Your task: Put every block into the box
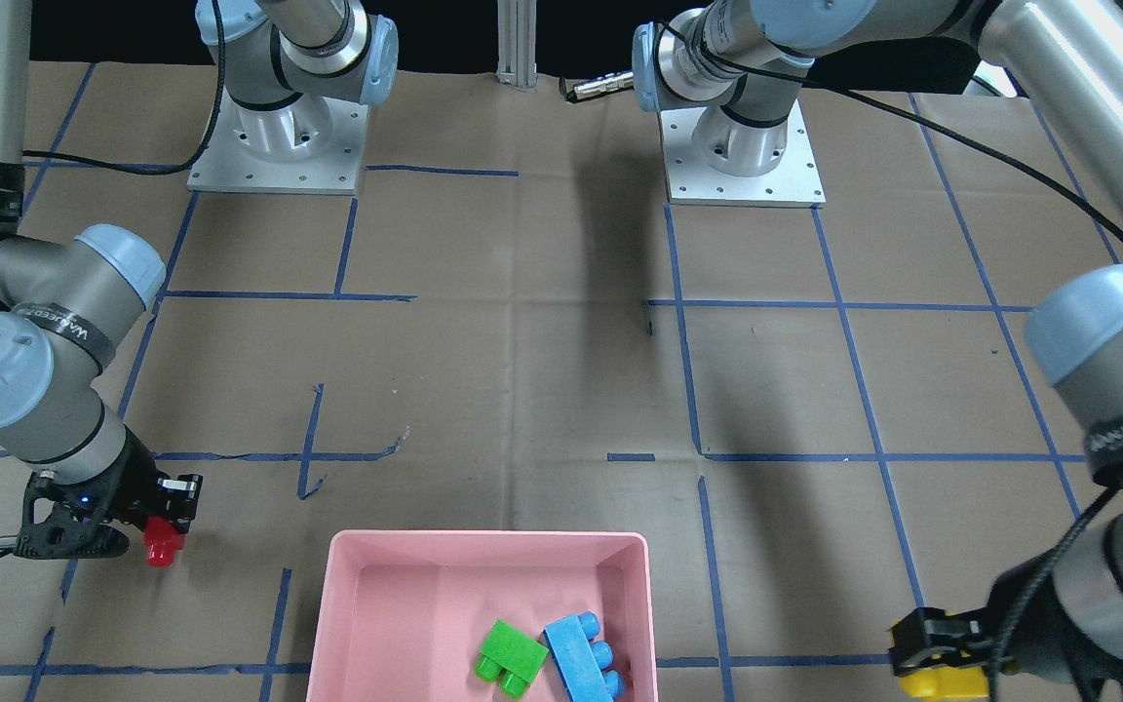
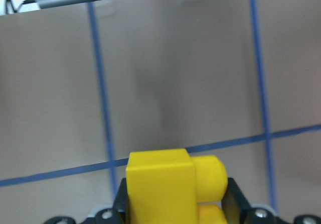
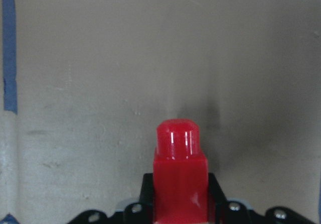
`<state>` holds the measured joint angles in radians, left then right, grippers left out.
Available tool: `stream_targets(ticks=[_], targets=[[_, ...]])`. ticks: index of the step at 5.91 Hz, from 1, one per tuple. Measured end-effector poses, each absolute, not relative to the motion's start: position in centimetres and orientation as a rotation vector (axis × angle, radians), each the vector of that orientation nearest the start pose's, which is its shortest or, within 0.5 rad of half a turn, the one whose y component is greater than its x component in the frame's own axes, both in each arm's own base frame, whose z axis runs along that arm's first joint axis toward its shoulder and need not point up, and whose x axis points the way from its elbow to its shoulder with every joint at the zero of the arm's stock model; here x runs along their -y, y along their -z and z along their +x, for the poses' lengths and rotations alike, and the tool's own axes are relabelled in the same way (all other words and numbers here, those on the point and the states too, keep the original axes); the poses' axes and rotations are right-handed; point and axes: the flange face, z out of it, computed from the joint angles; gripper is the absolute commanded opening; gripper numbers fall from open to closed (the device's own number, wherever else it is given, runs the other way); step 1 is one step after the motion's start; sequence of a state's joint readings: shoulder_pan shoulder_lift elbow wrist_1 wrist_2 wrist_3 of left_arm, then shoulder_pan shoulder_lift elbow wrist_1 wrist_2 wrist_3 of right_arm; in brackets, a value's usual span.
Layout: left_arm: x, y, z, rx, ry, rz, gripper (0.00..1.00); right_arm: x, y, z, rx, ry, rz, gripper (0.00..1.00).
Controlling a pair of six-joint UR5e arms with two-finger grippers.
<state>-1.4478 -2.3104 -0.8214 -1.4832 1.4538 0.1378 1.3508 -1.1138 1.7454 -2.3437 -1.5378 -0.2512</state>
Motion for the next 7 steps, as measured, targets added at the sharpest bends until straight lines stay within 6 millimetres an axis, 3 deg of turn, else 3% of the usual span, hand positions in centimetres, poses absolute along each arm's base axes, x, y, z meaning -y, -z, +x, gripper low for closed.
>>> stream_targets(ticks=[2,3,4,5,6,7], targets=[[79.1,-38.6,-18.0,-3.285,0.173,-0.259,0.0,63.8,-30.1,0.4,-3.135,0.386,-0.077,0.05],[78.9,-36.6,-23.4,-3.293,0.189,-0.351,0.0,64.8,-33.3,1.2,-3.126,0.375,-0.11,0.05],[79.1,-34.1,-26.8,-3.296,0.212,-0.399,0.06,65.4,-35.9,2.6,-3.114,0.277,-0.143,0.05],[79.6,-31.5,-28.3,-3.296,0.223,-0.427,0.72,65.5,-37.3,4.3,-3.093,0.176,-0.169,0.05],[79.9,-29.8,-28.8,-3.291,0.226,-0.45,0.99,65.5,-37.9,5.8,-3.058,0.141,-0.187,0.06],[79.9,-29.5,-28.9,-3.277,0.241,-0.459,1.0,65.7,-38.6,7.1,-3.021,0.152,-0.181,0.08]])
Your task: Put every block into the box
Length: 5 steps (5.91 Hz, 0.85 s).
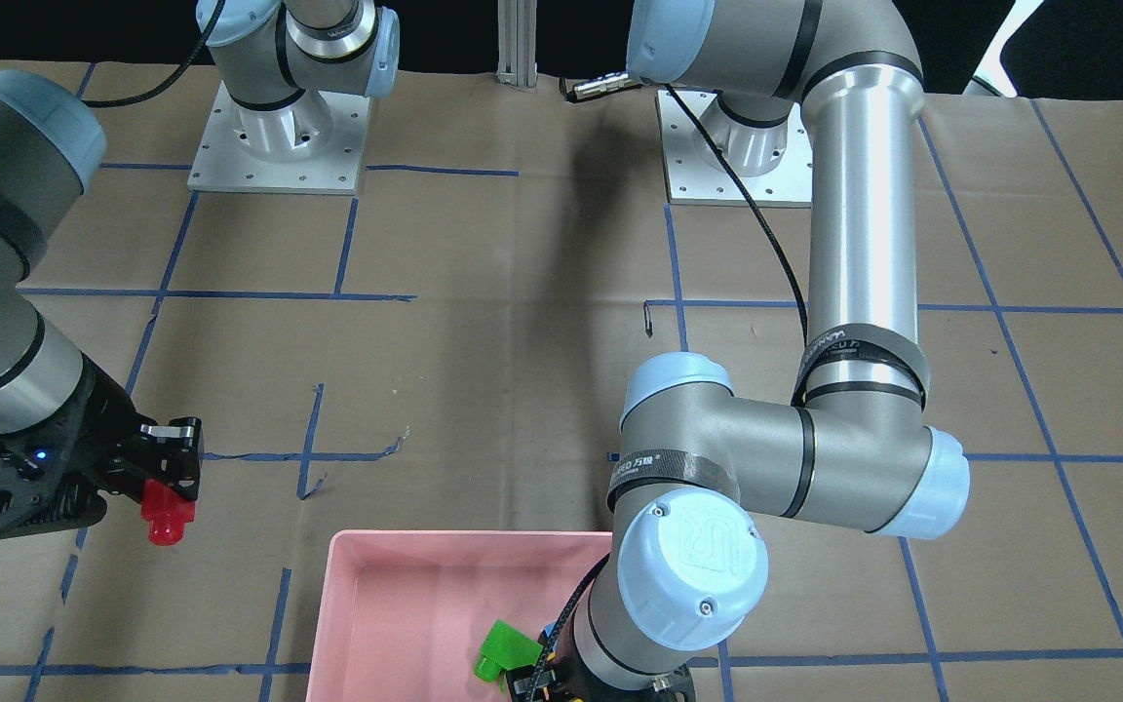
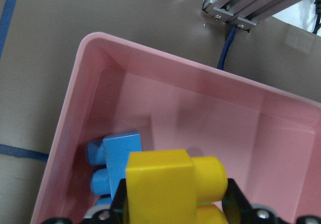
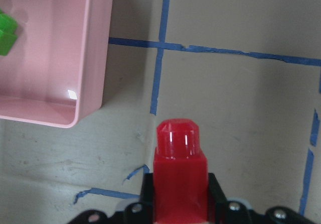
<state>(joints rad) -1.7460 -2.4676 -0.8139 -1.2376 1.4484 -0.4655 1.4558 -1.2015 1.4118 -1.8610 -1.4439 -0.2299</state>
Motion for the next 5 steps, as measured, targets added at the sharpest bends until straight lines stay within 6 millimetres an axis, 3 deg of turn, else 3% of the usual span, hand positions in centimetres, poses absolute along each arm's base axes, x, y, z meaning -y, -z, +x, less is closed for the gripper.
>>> stream_targets(ticks=[1,2,3,5], targets=[[79.6,-30.8,-28.8,-3.262,0.261,-0.463,1.0,66.3,-39.8,8.6,-3.003,0.184,-0.183,0.08],[78.9,-33.6,-27.9,-3.255,0.258,-0.468,1.0,67.0,-40.4,10.6,-2.989,0.17,-0.186,0.09],[78.1,-37.2,-25.1,-3.245,0.237,-0.477,1.0,67.3,-40.3,12.9,-2.951,0.13,-0.165,0.08],[75.8,-43.8,-16.3,-3.23,0.164,-0.404,1.0,68.6,-38.8,19.2,-2.794,0.106,-0.176,0.09]])
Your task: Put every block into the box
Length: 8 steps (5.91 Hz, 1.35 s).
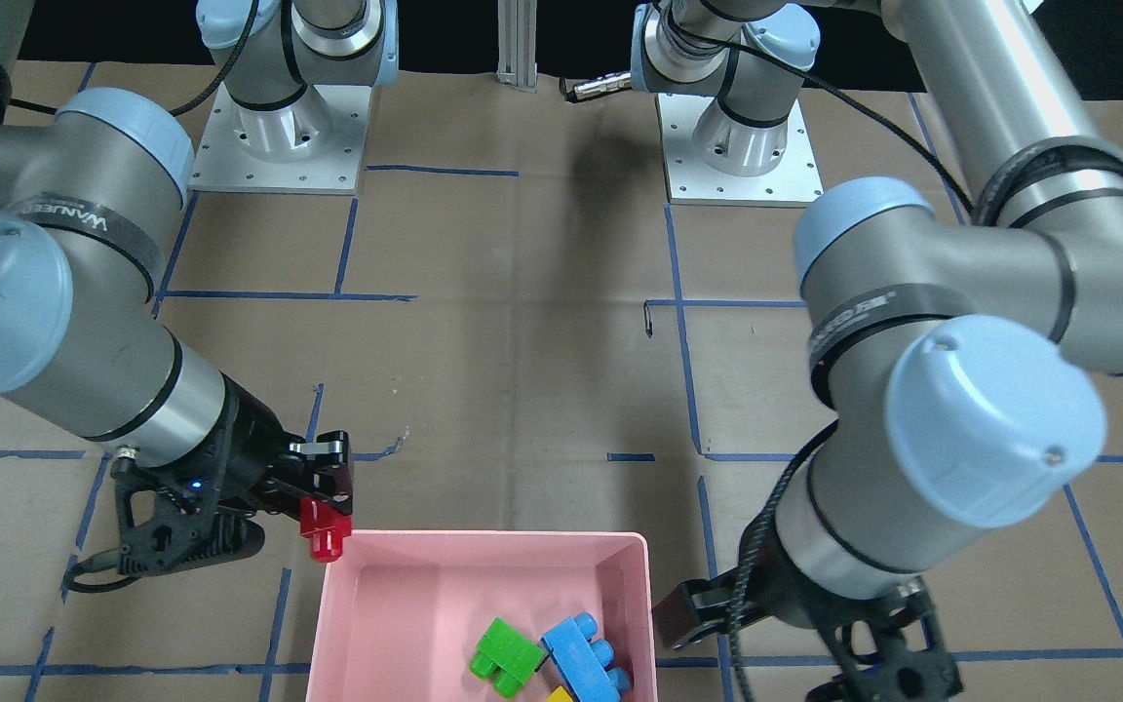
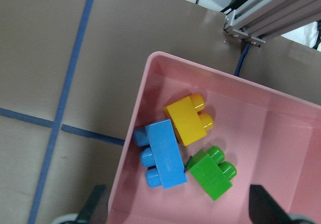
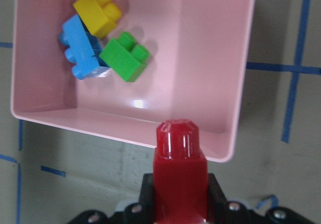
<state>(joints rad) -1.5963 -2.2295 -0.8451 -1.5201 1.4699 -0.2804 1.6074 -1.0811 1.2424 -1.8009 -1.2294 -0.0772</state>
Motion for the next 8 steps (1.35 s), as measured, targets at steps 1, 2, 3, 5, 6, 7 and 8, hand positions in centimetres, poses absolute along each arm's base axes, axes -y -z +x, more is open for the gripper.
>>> stream_targets(ticks=[1,2,3,5,6,7,8], targets=[[73.5,-46.5,-13.1,-3.228,0.15,-0.352,1.0,70.7,-37.5,22.2,-2.743,0.131,-0.215,0.1],[70.0,-48.8,-10.7,-3.227,0.146,-0.309,1.0,72.9,-36.1,24.9,-2.72,0.162,-0.263,0.21],[65.7,-50.6,-9.3,-3.226,0.139,-0.288,1.0,74.9,-35.2,26.8,-2.704,0.22,-0.306,0.96],[57.6,-51.7,-9.2,-3.224,0.123,-0.302,0.99,76.7,-35.1,27.9,-2.696,0.306,-0.353,1.0],[55.3,-51.5,-10.0,-3.217,0.11,-0.291,0.99,76.8,-35.2,27.9,-2.698,0.317,-0.369,1.0],[54.1,-51.1,-11.4,-3.165,0.111,-0.241,0.99,76.6,-35.5,27.9,-2.701,0.319,-0.383,1.0],[53.8,-50.8,-13.0,-3.11,0.14,-0.186,0.99,76.3,-36.3,27.4,-2.727,0.332,-0.388,1.0]])
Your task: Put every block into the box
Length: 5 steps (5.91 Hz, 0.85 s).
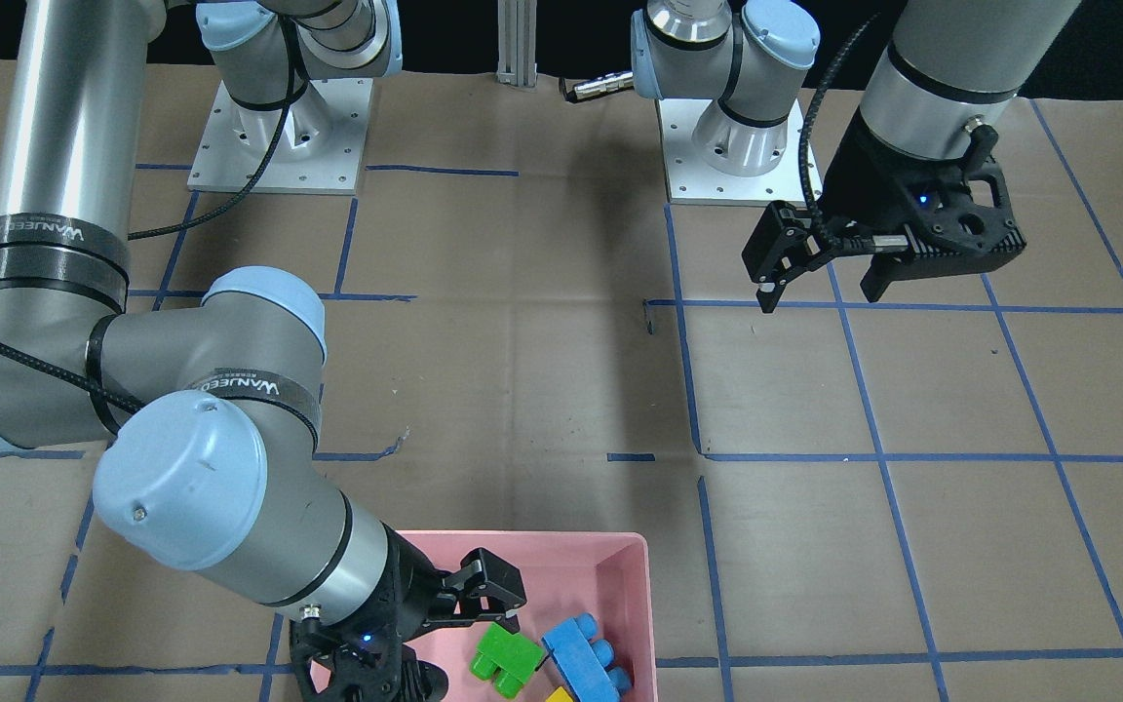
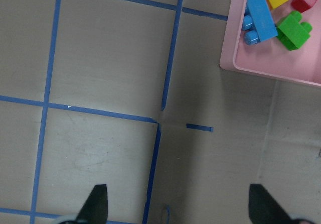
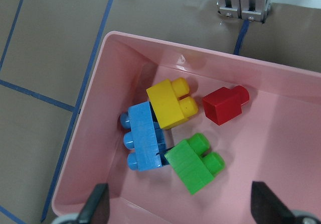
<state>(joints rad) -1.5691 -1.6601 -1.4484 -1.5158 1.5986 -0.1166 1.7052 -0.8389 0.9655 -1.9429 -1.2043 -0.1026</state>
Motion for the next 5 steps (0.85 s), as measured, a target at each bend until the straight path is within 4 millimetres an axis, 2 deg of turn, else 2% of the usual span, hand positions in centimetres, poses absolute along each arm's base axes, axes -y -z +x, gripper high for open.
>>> stream_targets(ticks=[1,2,4,5], targets=[[53.7,-50.9,-13.9,-3.105,0.171,-0.153,0.99,75.4,-38.2,26.2,-2.8,0.338,-0.384,1.0],[53.6,-51.0,-14.2,-3.115,0.184,-0.137,0.99,73.4,-40.4,24.6,-2.89,0.277,-0.367,1.0],[53.7,-51.2,-13.4,-3.121,0.191,-0.139,0.99,66.5,-44.6,20.9,-3.037,0.118,-0.322,1.0],[53.7,-51.3,-12.9,-3.12,0.191,-0.133,0.99,62.3,-46.0,19.9,-3.079,0.085,-0.293,1.0]])
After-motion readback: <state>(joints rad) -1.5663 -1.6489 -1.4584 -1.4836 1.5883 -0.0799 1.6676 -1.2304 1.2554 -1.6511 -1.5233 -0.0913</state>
